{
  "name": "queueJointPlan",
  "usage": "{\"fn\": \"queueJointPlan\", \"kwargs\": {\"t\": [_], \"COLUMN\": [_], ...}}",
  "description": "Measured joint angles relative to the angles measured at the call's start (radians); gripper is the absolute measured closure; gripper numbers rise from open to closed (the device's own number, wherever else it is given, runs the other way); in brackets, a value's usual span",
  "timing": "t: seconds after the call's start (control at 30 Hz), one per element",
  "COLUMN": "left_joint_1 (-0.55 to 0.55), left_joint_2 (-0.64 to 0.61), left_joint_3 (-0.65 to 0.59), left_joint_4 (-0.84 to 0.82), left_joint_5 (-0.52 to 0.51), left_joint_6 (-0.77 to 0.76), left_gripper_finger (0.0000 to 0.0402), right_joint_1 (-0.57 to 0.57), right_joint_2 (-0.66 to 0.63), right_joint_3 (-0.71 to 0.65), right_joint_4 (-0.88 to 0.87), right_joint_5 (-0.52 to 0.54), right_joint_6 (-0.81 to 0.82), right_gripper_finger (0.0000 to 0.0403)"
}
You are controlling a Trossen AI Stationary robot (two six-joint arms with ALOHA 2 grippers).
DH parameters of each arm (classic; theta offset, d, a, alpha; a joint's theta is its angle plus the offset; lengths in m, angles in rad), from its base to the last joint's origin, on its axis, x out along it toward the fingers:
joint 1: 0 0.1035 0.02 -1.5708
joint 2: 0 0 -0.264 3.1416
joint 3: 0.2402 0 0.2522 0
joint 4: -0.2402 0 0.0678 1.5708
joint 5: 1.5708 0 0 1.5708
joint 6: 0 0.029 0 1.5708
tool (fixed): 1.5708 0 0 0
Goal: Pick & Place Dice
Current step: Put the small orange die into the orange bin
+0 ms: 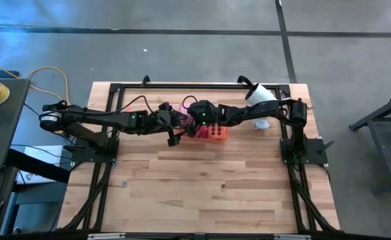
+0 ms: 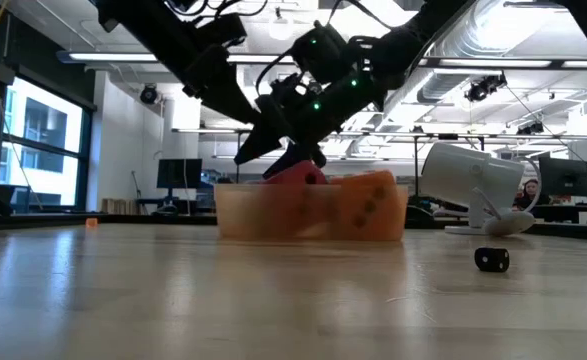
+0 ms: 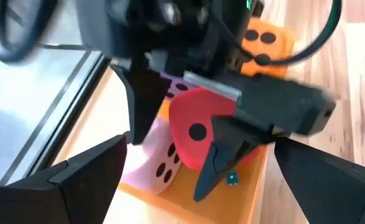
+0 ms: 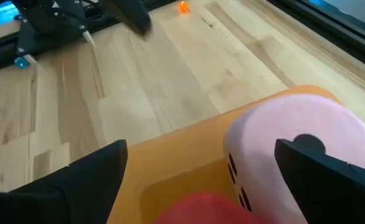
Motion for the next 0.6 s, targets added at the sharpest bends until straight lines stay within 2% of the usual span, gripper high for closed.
{"fn": "queueJointPlan", "kwargs": {"t": [0.27,0.47,0.6], "left_joint_1": [-0.001,0.020,0.076], "left_joint_2": [-0.060,-0.142,-0.202], "left_joint_3": [0.000,0.000,-0.016], "left_joint_4": [-0.019,-0.237,-0.384], "left_joint_5": [-0.016,-0.016,-0.019], "left_joint_6": [0.000,-0.069,-0.146], "left_gripper_finger": [0.0002,0.0002,0.0002], "right_joint_1": [0.011,0.038,0.086], "right_joint_2": [-0.036,-0.143,-0.233], "right_joint_3": [0.000,0.002,0.003], "right_joint_4": [0.013,-0.076,-0.160], "right_joint_5": [0.029,0.032,0.146], "right_joint_6": [-0.085,-0.132,-0.163], "right_gripper_finger": [0.0007,0.0007,0.0007]}}
